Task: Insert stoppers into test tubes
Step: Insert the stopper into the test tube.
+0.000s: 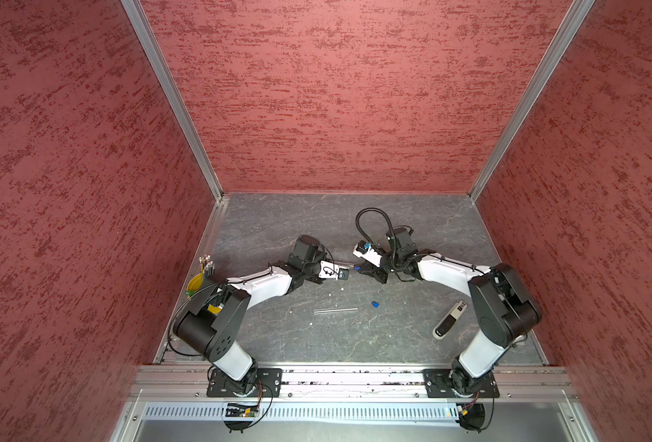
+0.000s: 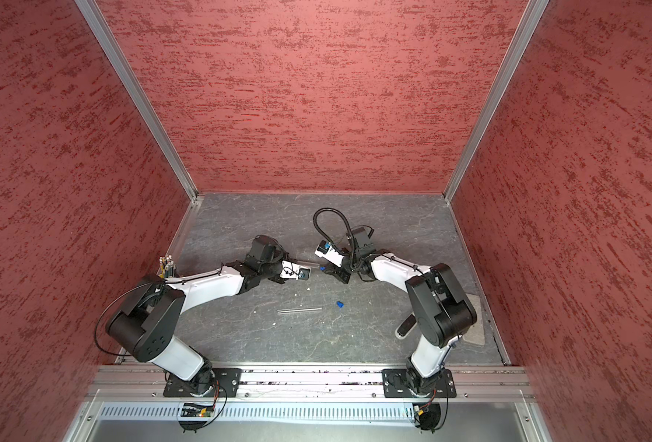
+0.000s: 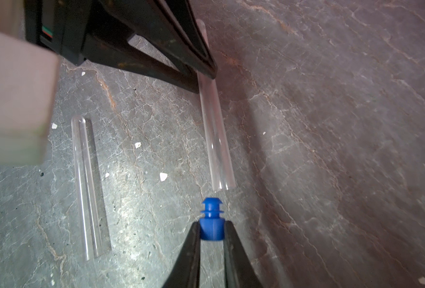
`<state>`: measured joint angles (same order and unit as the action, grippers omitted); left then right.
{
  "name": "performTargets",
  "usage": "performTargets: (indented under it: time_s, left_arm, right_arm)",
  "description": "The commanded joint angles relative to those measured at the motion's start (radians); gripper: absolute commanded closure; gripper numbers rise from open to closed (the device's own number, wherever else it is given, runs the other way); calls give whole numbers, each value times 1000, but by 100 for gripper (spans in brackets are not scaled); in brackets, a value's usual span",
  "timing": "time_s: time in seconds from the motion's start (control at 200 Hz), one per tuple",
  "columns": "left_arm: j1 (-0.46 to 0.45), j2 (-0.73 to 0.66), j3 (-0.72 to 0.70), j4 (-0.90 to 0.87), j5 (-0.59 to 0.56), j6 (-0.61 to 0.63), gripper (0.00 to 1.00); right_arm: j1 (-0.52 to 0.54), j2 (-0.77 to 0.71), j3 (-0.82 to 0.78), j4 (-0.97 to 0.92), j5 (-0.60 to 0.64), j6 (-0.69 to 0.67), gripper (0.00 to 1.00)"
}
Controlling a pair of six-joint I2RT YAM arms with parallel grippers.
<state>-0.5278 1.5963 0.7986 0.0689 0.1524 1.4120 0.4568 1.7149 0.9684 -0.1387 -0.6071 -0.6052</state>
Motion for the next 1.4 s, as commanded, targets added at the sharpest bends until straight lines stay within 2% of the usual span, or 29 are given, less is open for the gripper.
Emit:
performTargets:
  time_s: [0.0, 1.393]
  left_arm:
    - [-6, -18, -6, 15, 13, 12, 82]
    - [-5, -24, -21, 35, 11, 12, 83]
  right_arm:
    - [6, 17, 34, 17, -27, 7, 81]
    - [5, 43, 55, -6, 33, -5, 81]
